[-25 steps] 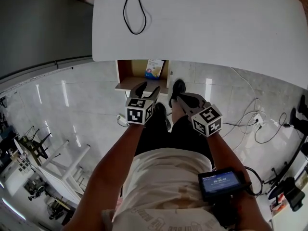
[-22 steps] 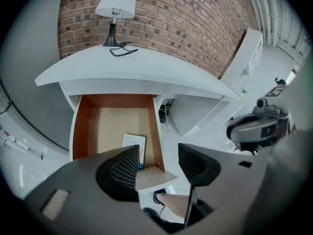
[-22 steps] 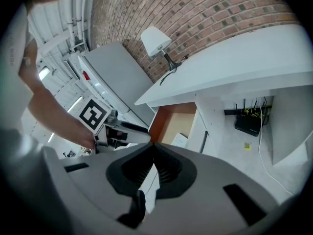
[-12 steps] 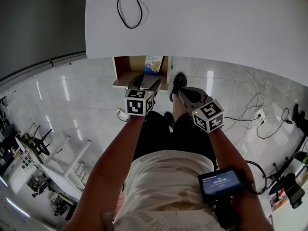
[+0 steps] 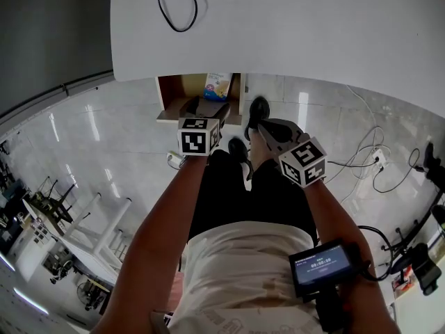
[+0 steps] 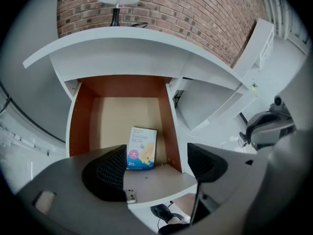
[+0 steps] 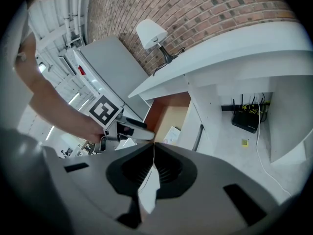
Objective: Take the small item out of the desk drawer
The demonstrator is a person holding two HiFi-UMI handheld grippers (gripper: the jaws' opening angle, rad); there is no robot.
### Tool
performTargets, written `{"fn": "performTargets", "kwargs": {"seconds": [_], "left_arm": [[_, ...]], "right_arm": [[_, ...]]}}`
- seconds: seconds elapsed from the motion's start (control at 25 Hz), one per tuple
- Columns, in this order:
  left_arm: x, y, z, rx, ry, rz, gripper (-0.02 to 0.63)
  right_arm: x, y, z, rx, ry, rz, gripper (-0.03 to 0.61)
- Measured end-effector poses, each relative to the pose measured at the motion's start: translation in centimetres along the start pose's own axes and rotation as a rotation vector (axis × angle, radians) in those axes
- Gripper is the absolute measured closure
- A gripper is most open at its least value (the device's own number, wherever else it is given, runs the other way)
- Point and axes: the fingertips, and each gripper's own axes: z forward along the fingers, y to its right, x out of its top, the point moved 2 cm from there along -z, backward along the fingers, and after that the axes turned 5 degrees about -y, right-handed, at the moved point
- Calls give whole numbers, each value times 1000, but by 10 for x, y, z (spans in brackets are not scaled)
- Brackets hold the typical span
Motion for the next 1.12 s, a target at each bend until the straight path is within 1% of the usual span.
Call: {"fn": "performTargets", "kwargs": {"seconds": [0.2, 0.44, 0.68, 0.96, 1.12], "left_arm": [[-3, -2, 9, 26, -22, 61, 239], [-7, -3, 21, 22, -41, 74, 238], [5, -4, 36, 6, -54, 116, 238], [12, -14, 59, 17, -79, 153, 238], [11, -27, 66, 41, -89, 168, 238]], "right_arm": [[-5, 5, 1, -7, 0, 8, 572], [-9, 6, 3, -13, 6, 12, 572], [-12, 12, 6, -17, 6, 28, 572], [-18, 13, 13, -22, 11, 32, 572], [-19, 4, 22, -24, 25, 36, 572]]}}
